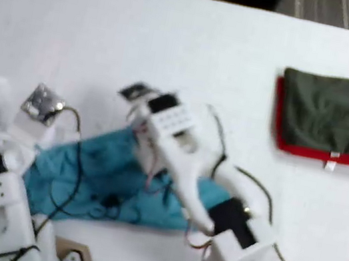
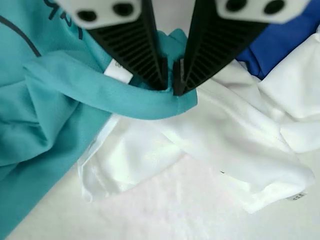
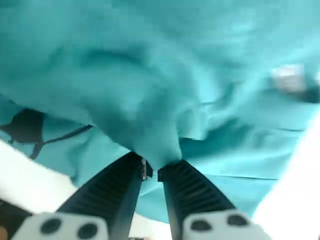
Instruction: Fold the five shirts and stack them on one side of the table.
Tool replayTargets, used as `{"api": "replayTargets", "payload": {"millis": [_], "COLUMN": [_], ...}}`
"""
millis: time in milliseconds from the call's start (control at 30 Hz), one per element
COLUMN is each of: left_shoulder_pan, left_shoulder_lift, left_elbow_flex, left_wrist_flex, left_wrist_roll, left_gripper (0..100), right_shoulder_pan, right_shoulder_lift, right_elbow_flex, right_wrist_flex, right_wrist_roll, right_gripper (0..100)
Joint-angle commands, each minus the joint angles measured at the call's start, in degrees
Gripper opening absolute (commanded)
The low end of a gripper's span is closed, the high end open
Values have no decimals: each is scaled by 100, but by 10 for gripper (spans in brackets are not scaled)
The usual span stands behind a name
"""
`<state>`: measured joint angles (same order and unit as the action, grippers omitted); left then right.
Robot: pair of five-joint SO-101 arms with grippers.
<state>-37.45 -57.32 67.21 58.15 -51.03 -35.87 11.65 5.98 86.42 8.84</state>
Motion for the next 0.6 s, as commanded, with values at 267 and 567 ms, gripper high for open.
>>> {"api": "replayTargets", "payload": {"millis": [267,567], "left_shoulder_pan": [-26,-26], "left_shoulder_lift": [-62,-62], "left_elbow_flex": [-22,-22], "left_wrist_flex": [-97,-97], "left_wrist_roll": [-18,-18], "left_gripper": [26,26], "right_shoulder_pan": [435,312], "right_shoulder_lift": [4,945], "right_elbow_flex": [-404,-404], "right_wrist_flex": [189,-277], "right_wrist_roll": [290,290], "right_gripper": [87,171]}}
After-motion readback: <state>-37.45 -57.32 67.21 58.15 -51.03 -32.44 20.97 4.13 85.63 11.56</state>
